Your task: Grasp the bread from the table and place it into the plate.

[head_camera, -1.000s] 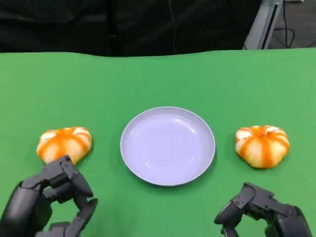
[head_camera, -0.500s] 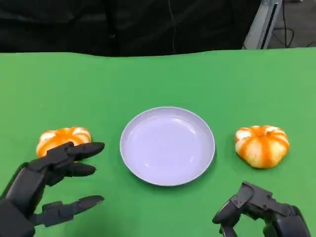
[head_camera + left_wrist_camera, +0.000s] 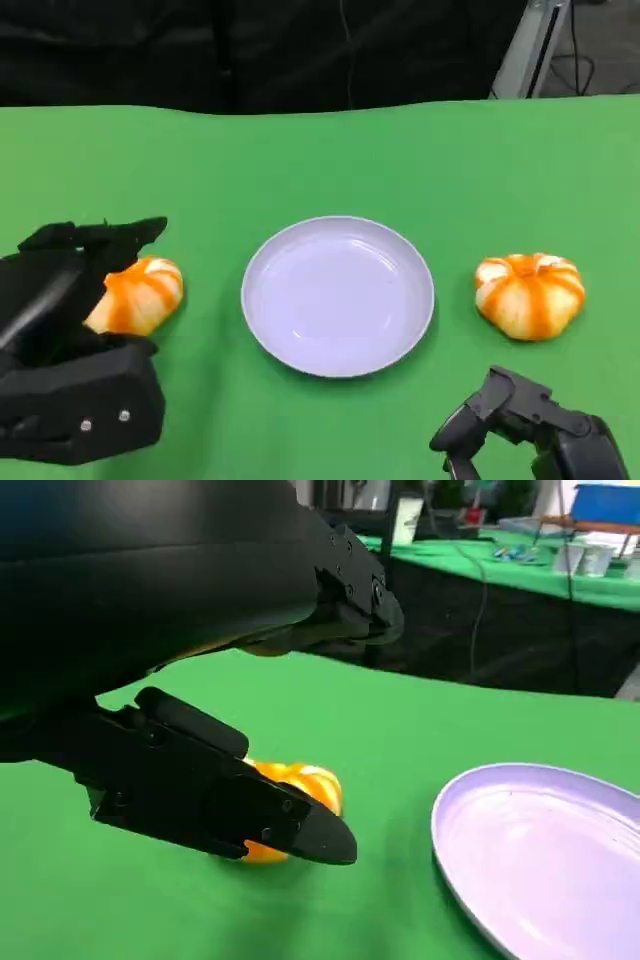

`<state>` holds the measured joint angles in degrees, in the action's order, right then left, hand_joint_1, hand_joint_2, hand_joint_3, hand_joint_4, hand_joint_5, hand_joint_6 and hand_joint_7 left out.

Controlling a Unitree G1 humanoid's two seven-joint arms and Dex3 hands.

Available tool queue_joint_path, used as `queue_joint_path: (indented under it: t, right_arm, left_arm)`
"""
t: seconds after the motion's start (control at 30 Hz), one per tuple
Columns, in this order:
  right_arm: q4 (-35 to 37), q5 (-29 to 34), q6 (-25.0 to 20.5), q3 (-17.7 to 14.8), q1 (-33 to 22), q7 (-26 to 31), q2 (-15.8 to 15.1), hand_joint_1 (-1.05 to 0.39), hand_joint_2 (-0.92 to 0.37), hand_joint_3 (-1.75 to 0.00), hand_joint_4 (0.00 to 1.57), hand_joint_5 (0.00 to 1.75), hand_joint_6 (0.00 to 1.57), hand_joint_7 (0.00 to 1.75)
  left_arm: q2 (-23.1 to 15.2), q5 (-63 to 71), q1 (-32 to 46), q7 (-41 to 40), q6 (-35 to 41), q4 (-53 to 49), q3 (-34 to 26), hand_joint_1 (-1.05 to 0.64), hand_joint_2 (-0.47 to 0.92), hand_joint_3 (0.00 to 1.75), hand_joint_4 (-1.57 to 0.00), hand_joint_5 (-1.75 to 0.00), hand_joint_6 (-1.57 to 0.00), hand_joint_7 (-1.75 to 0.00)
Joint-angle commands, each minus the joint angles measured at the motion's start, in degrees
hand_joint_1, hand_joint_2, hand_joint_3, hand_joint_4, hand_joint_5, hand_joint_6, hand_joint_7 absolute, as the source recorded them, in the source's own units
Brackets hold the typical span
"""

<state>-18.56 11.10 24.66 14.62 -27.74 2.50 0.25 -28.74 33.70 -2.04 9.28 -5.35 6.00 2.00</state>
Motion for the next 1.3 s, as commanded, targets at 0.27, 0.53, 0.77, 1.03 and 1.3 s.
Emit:
queue_joint_path:
  t: [0.27, 0.53, 0.77, 1.03, 1.3]
  right_arm:
    - [-0.4, -0.2, -0.1, -0.1, -0.4, 0.2, -0.2, -0.11, -0.38, -1.26, 0.68, 1.61, 0.75, 1.33]
    - [-0.8, 0.2, -0.1, 0.2, -0.7, 0.3, -0.2, -0.11, -0.38, -1.25, 0.69, 1.61, 0.76, 1.33]
    - [-1.0, 0.0, -0.3, 0.1, -0.8, 0.2, -0.2, -0.11, -0.39, -1.24, 0.69, 1.60, 0.76, 1.33]
    - [-1.2, -0.4, -0.5, 0.3, -1.1, 0.1, -0.2, -0.10, -0.39, -1.23, 0.69, 1.60, 0.76, 1.32]
    - [-1.5, -0.2, -0.4, 0.2, -1.4, 0.1, -0.3, -0.11, -0.39, -1.23, 0.69, 1.60, 0.76, 1.32]
  left_arm:
    - [-0.8, 11.4, -6.6, -2.8, 4.9, -6.8, 6.4, -0.59, 0.92, 0.02, 0.00, -0.22, -0.17, 0.00]
    - [-0.5, 13.8, -8.9, -2.3, 7.7, -9.7, 9.2, -0.57, 0.91, 0.01, 0.00, -0.15, -0.17, 0.00]
    - [-0.5, 14.2, -11.6, -1.6, 9.3, -14.1, 12.0, -0.58, 0.92, 0.01, -0.01, -0.15, -0.17, 0.00]
    - [-0.3, 14.8, -14.4, -2.9, 9.7, -19.4, 14.9, -0.58, 0.92, 0.01, -0.03, -0.18, -0.19, -0.01]
    - [1.2, 14.7, -18.2, -3.3, 9.9, -26.5, 17.3, -0.58, 0.92, 0.02, -0.04, -0.20, -0.20, -0.01]
